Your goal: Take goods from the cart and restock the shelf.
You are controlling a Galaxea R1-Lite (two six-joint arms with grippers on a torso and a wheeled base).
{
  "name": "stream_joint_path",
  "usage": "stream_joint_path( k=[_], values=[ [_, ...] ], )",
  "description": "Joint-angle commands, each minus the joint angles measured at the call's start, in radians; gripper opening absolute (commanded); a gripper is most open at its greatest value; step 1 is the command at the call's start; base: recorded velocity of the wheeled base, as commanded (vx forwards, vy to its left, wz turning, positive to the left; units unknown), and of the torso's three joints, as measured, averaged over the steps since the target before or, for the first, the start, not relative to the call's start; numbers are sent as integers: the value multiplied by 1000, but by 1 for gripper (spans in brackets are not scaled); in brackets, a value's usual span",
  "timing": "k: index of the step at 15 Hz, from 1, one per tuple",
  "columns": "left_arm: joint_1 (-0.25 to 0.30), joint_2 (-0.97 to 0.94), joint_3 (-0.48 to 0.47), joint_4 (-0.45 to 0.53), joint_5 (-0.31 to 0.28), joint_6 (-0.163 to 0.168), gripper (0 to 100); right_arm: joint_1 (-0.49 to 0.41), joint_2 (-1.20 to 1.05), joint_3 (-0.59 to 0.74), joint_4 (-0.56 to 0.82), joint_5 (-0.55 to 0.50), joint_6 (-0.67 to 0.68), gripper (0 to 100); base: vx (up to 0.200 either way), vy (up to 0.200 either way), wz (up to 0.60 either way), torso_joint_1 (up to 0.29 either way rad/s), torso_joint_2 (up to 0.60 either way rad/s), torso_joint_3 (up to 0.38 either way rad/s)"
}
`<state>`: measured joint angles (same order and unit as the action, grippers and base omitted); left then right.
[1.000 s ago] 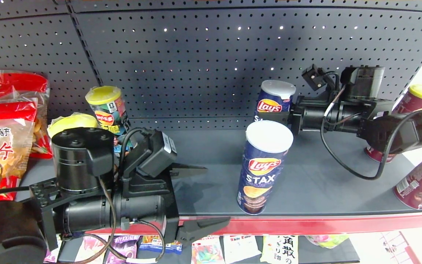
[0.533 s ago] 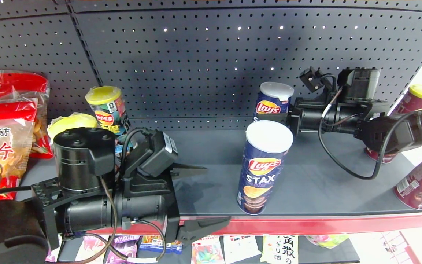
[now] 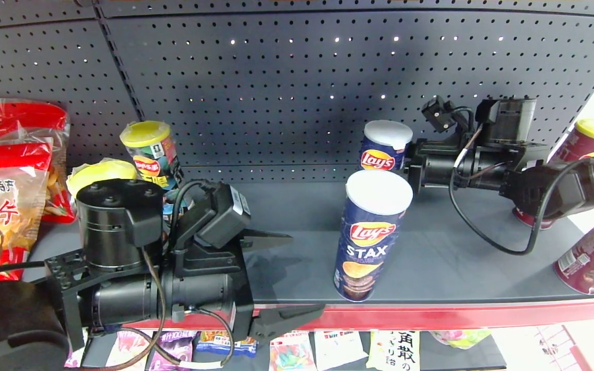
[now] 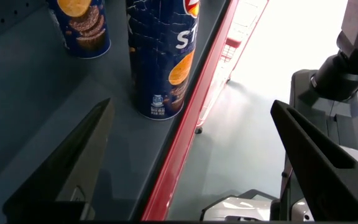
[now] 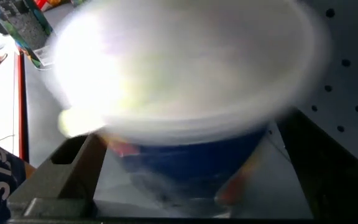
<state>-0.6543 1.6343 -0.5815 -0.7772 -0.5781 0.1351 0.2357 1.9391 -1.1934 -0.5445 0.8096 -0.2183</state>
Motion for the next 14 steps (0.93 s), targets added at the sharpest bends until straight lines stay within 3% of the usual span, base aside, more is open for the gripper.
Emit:
stream_joint_path(
  k=[1,14],
  values=[
    [5,3,0,0,0,0,100,0,-9,3,0,0,0,100,0,0,0,0,0,0],
    [7,10,-12,-2,0,0,100,-3,-126,129,1,-82,0,100,0,0,0,0,0,0]
  ],
)
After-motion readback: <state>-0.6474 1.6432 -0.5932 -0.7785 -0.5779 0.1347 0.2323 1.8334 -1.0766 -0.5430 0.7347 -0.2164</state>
